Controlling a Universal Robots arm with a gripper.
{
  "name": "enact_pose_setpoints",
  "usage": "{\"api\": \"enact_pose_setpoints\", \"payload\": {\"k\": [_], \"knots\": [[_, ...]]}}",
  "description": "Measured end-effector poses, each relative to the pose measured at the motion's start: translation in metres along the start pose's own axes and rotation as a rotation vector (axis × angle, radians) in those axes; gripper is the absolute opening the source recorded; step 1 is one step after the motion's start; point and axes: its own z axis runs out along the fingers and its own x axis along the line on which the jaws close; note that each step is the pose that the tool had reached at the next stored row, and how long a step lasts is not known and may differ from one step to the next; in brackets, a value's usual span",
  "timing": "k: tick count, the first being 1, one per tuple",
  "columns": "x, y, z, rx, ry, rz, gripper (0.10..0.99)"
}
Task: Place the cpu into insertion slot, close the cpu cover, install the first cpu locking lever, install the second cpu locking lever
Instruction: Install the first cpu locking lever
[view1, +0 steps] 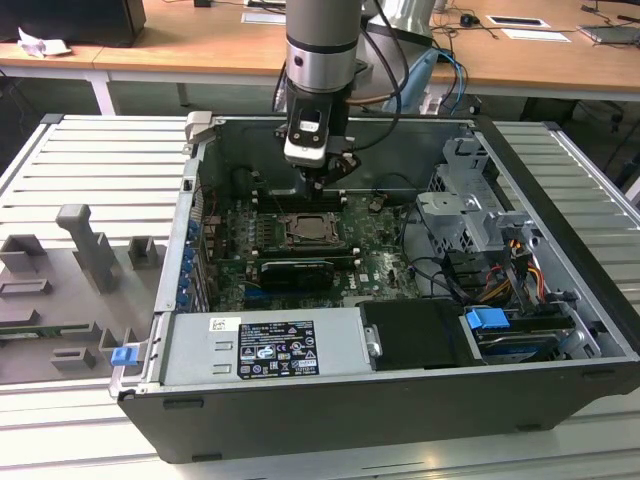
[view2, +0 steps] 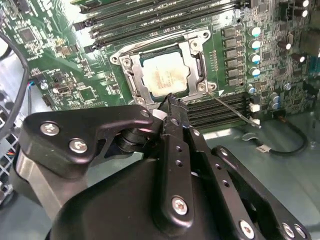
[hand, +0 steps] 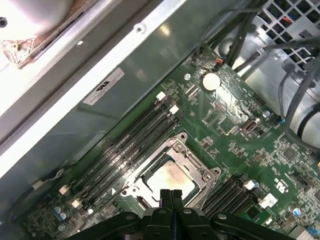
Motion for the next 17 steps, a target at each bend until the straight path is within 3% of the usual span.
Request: {"api": "enact_pose_setpoints", "payload": {"k": [8, 14, 17], "knots": [[0.0000, 0.0000, 0.0000, 0.002, 0.0059, -0.121, 0.106], [0.0000, 0.0000, 0.0003, 0.004, 0.0126, -0.259, 0.106], [0.0000, 0.0000, 0.0003, 0.006, 0.0180, -0.370, 0.106]]}}
